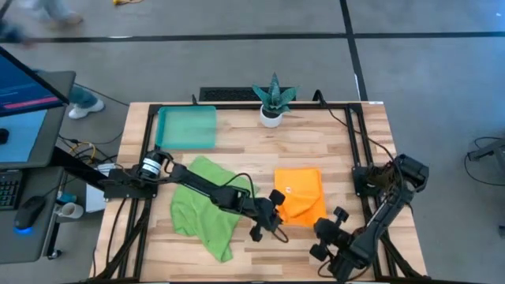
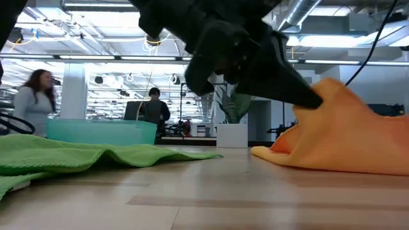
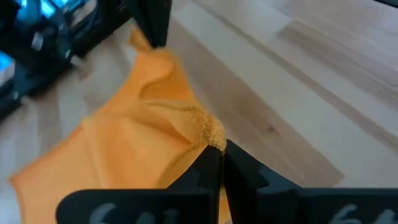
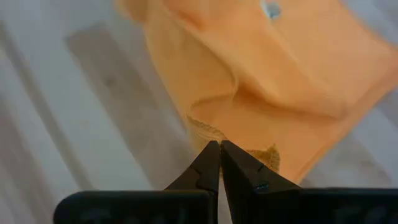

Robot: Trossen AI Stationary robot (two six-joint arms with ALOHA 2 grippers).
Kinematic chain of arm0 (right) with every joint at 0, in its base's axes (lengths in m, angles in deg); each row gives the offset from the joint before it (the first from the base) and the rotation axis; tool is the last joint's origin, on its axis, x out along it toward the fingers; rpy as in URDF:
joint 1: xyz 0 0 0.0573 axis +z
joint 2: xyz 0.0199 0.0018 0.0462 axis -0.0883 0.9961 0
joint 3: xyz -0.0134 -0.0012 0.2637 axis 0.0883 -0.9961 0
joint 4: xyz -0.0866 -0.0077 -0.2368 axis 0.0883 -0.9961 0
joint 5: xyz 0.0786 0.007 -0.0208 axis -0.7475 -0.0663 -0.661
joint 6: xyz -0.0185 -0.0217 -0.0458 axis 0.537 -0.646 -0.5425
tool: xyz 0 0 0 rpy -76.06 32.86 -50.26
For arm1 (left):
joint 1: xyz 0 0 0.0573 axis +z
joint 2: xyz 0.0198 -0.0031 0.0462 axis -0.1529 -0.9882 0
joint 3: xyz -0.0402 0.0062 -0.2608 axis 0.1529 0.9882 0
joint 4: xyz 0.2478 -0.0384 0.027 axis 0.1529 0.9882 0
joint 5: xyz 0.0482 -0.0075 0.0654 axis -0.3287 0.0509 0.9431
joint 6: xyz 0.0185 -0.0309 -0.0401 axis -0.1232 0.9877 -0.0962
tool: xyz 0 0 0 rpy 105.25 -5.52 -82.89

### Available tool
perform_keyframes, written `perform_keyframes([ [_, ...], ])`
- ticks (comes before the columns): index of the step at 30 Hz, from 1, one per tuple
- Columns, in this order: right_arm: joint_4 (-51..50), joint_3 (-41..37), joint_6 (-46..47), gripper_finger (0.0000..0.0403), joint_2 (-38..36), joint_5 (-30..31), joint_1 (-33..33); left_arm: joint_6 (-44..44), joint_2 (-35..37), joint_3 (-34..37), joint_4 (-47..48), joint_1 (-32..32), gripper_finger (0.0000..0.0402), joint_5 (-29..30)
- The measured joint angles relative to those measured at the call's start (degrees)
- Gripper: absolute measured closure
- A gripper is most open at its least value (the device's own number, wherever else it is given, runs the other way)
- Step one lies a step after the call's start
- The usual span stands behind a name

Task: Roll microfiber towels into tight, uniform cylinder then place into a basket
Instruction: Fold the yellow microfiber cloth

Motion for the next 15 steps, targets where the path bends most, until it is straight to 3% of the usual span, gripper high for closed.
perform_keyframes([
  [7,6.60,0.22,0.39,0.0365,3.52,-5.12,0.32,-1.27,0.00,-2.40,7.62,-0.85,0.0401,-0.62],
  [15,9.08,0.17,2.36,0.0325,3.96,-5.65,-0.69,-0.79,0.00,-2.62,12.65,-0.87,0.0401,-9.11],
])
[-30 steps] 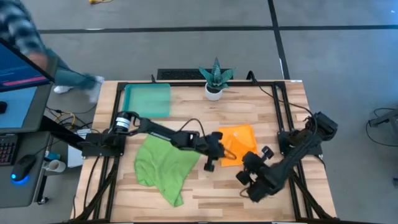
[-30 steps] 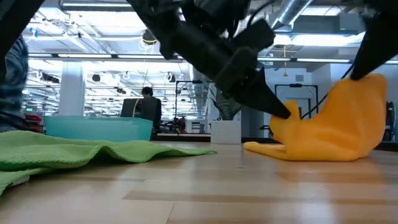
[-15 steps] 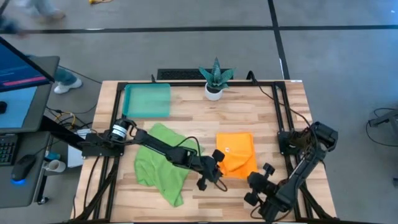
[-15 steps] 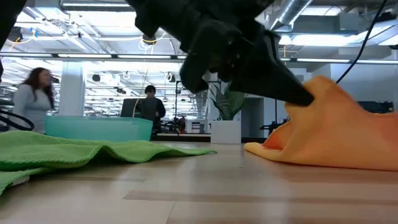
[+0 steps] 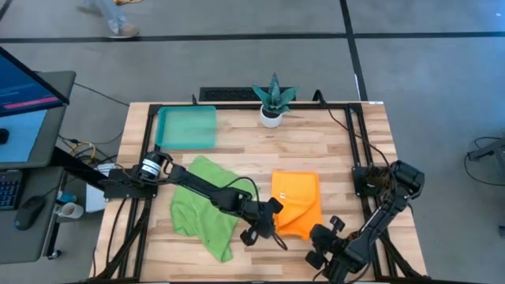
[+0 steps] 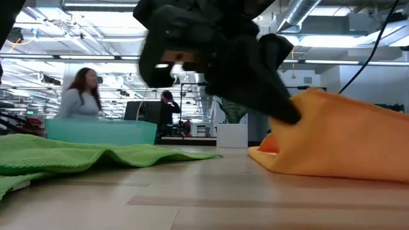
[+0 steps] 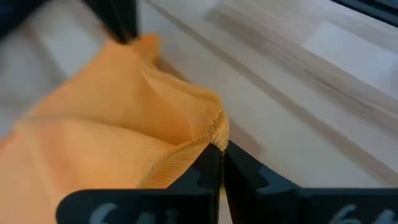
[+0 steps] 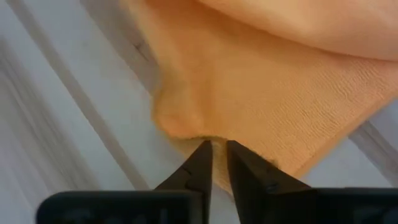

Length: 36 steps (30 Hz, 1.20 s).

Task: Roll microfiber towels into tight, uniform cylinder then place into a basket
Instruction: Fold the yellow microfiber cloth

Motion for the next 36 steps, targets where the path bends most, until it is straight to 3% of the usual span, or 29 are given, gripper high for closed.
perform_keyframes([
  [11,-0.17,0.37,0.68,0.0248,-2.46,-3.57,0.55,-0.53,0.00,0.00,6.84,-0.04,0.0401,-0.22],
  [19,-2.91,0.42,-0.94,0.0241,-7.23,8.03,1.38,-1.03,0.00,0.00,11.76,-0.71,0.0401,-0.33],
  [23,-2.90,0.42,-8.47,0.0241,-7.45,14.66,-0.48,-1.16,0.00,0.00,11.60,-1.35,0.0401,-0.35],
  [27,-2.91,0.42,-17.40,0.0238,-7.45,16.80,-6.07,-1.37,0.00,0.00,10.39,-1.53,0.0401,-0.35],
  [33,-2.57,0.42,-30.51,0.0211,-7.45,15.08,-15.69,-2.15,0.00,0.00,10.64,-1.62,0.0401,-0.33],
  [36,0.31,0.42,-41.30,0.0200,-7.45,13.42,-19.15,-2.81,0.00,0.00,10.69,-1.88,0.0401,-0.34],
])
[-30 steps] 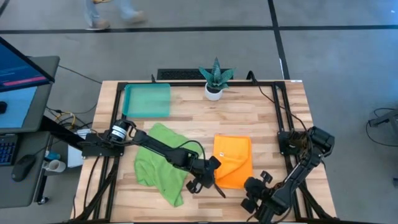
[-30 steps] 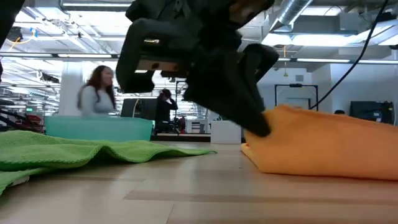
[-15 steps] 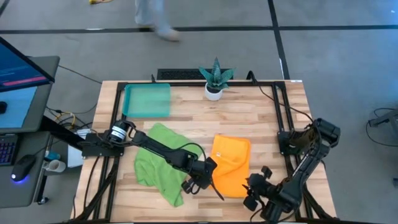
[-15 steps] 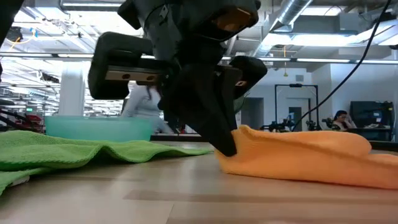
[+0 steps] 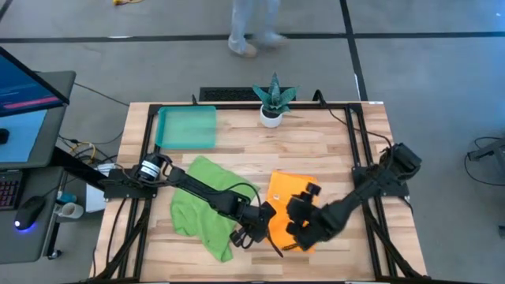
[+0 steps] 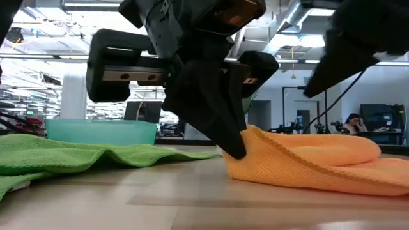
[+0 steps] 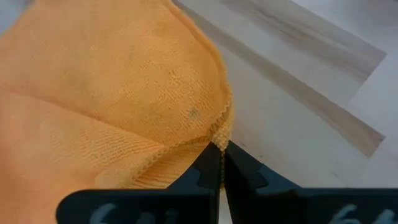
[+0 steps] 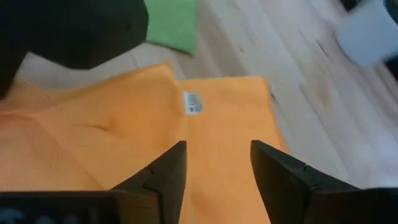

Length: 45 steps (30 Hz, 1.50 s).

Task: Roll microfiber towels into tight, uniform cylinder then place into a basket
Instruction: Fold the yellow microfiber cloth

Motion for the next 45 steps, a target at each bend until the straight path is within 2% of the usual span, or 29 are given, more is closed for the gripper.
perform_keyframes([
  [4,7.26,0.00,-14.93,0.0203,0.00,-5.69,-3.62,-0.74,0.00,0.00,0.05,-0.42,0.0401,0.01],
  [9,13.19,0.00,-26.30,0.0222,0.00,-12.47,-7.69,-0.77,0.00,0.00,0.27,-1.10,0.0401,0.01],
  [13,14.24,0.00,-28.62,0.0234,0.00,-16.19,-10.53,-0.79,0.00,0.00,0.35,-1.77,0.0401,0.56],
  [17,14.70,-0.02,-29.67,0.0239,0.24,-17.46,-12.06,-0.95,0.00,0.00,0.58,-2.47,0.0401,3.50],
  [23,11.13,-0.68,-28.88,0.0239,0.14,-19.22,-10.45,-1.20,0.00,0.02,0.75,-3.63,0.0401,7.24],
  [26,3.30,-0.76,-21.45,0.0241,-2.18,-18.95,-8.64,-1.20,0.00,0.02,0.72,-3.86,0.0401,7.68],
  [29,-0.85,-1.48,-15.58,0.0245,-6.08,-15.05,-5.08,-1.16,0.00,0.02,0.71,-3.86,0.0401,7.72],
  [36,6.11,-10.38,-6.85,0.0257,-15.54,-3.59,3.11,-0.85,-0.02,0.02,0.41,-3.86,0.0401,7.90],
  [40,13.78,-15.91,-7.60,0.0259,-16.91,-1.23,3.52,-0.79,-0.02,0.03,-0.23,-3.86,0.0401,7.90],
  [45,26.25,-20.19,-17.40,0.0260,-16.52,-3.29,-0.78,-0.94,-0.02,0.04,-1.04,-3.86,0.0401,7.90],
])
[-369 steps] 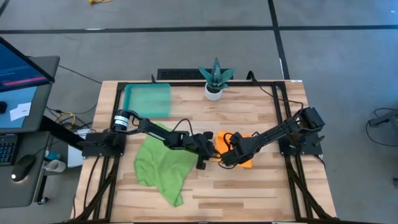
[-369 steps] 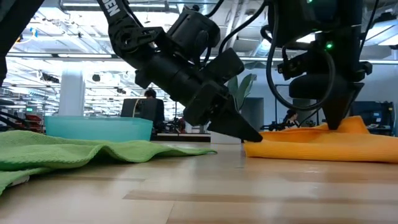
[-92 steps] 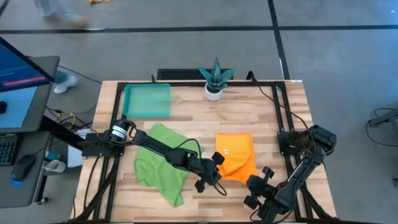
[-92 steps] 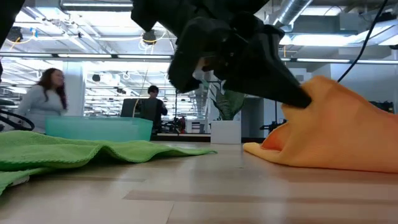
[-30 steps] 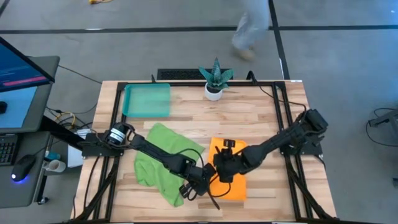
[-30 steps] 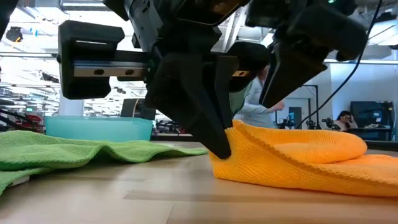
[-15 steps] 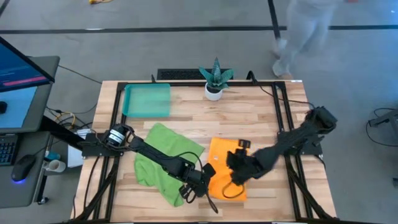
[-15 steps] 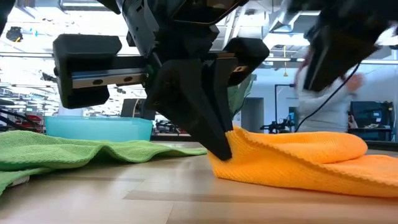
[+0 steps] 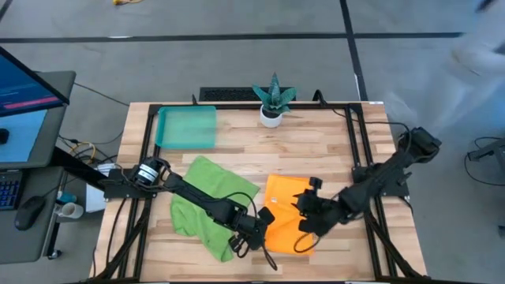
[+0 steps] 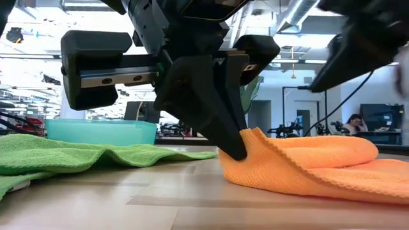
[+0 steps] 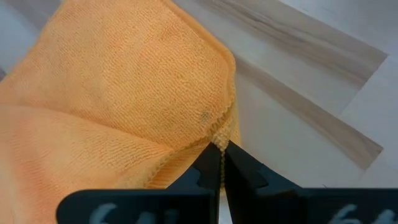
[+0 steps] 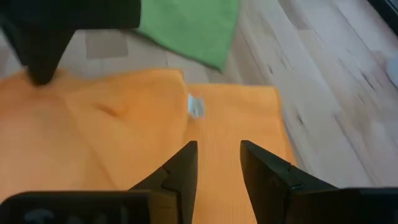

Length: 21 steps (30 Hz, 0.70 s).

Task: Roll microfiber towels into tight, uniform cylinder then place into a basket
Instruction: Fold the yellow microfiber cloth

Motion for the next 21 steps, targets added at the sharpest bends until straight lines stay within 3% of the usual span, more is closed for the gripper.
perform_keyframes([
  [3,9.06,-1.27,-6.84,0.0260,-0.02,-5.01,-3.75,-0.05,0.00,0.00,-0.02,0.00,0.0401,0.05],
  [8,14.14,-2.33,-10.78,0.0260,0.55,-14.25,-9.55,-0.28,0.00,0.00,-0.02,0.00,0.0401,0.09],
  [21,20.98,-1.30,-13.64,0.0260,10.00,-18.91,-14.83,-0.24,0.00,0.00,0.46,0.02,0.0401,0.17],
])
